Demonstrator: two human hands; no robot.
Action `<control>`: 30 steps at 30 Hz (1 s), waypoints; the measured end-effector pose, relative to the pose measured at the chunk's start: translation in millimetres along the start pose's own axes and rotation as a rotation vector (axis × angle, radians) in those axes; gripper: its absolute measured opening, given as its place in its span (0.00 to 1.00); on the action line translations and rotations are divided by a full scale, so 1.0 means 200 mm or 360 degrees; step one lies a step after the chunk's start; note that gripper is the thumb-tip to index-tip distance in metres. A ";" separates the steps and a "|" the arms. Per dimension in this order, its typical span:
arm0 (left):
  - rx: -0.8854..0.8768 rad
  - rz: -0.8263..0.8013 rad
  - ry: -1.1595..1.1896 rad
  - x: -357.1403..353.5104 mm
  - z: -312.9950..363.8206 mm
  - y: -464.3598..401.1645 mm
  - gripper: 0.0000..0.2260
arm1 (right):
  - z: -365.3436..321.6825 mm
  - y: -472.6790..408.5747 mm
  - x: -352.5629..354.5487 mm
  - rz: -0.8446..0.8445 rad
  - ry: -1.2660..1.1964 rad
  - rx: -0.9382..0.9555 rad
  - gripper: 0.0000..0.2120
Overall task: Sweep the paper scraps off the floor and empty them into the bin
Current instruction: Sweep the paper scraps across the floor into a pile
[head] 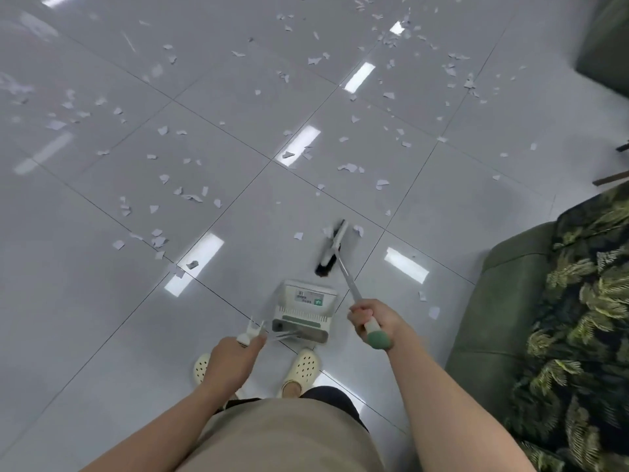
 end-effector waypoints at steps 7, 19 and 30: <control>-0.0190 0.0134 -0.0295 0.03 0.13 0.03 0.26 | -0.25 0.05 -0.18 -0.0137 -0.0008 0.0101 0.16; -0.0219 0.0229 -0.0306 0.01 0.31 -0.10 0.25 | -0.20 0.20 0.30 0.0660 0.0061 0.0457 0.11; -0.0274 0.0050 -0.0451 -0.22 0.47 -0.14 0.21 | -0.29 0.18 0.63 0.0734 0.0125 0.0282 0.09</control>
Point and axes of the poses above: each hand's wrist, its own y-axis away from the middle knuckle, its own x-axis out of the back of the hand, z = x × y, the point moved 7 cm from there along -y, towards the middle knuckle, and after that the axes turned 5 degrees about y, right-handed, at the moved point
